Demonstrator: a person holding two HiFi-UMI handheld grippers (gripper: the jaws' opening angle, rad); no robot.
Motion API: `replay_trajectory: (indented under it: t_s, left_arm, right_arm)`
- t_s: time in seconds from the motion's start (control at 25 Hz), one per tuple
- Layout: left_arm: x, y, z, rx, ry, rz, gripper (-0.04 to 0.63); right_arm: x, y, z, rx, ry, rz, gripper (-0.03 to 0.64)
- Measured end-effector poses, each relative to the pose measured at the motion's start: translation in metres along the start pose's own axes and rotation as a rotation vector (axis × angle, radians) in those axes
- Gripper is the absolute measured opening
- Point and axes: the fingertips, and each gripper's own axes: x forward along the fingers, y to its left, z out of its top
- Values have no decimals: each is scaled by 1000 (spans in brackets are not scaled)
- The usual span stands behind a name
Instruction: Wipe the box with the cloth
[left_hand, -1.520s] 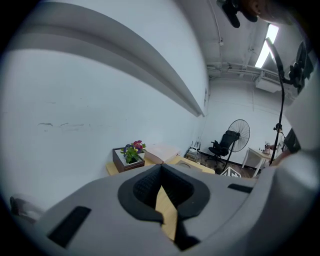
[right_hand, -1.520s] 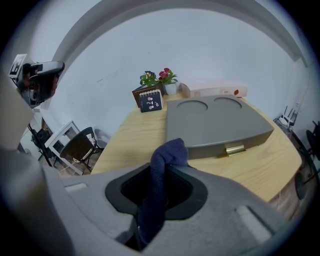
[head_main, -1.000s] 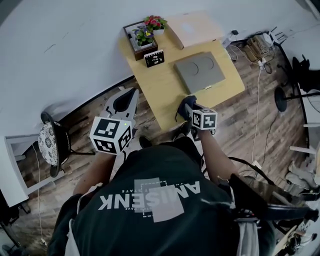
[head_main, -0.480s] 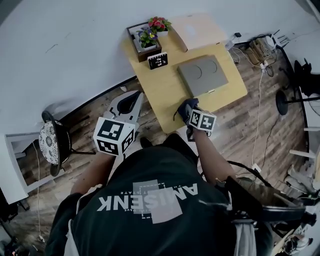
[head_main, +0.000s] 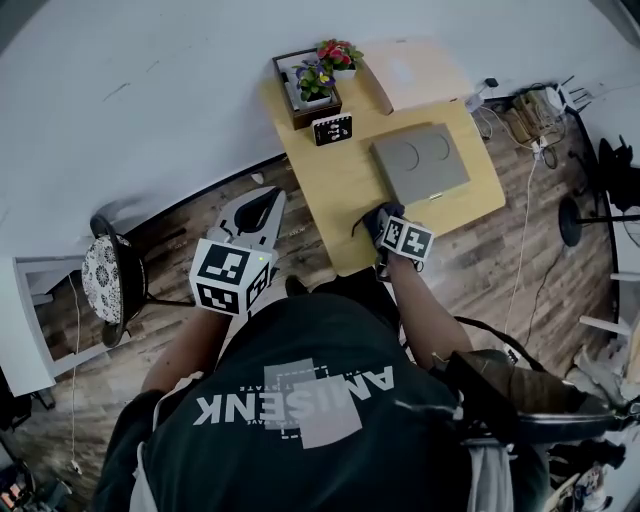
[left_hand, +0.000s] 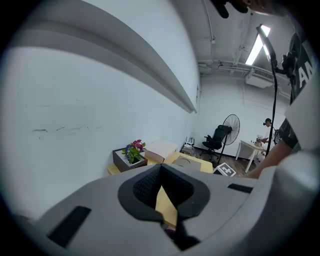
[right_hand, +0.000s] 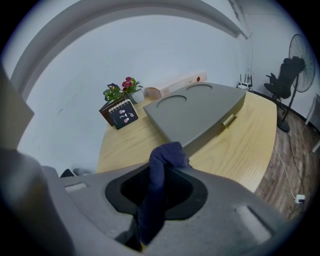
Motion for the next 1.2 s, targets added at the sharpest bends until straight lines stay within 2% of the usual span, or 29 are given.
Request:
replay_trajectory:
  t_s: [0.36,0.6,1.0,1.2]
  left_arm:
    - [3,6,-4,15,2,-7,0]
    - [4,13,-6,6,2,1,0]
    - [-3,39,-7,-30,2,65,0]
    - [-12,48,-6,-12,3,104,0]
  right_arm:
    - [6,7,4,77,2,4,71]
    - [12,14,18,219,-47,3,71]
    - [32,24,43,205,-84,-25,71]
    - [46,33,61,211,-104,-33,71]
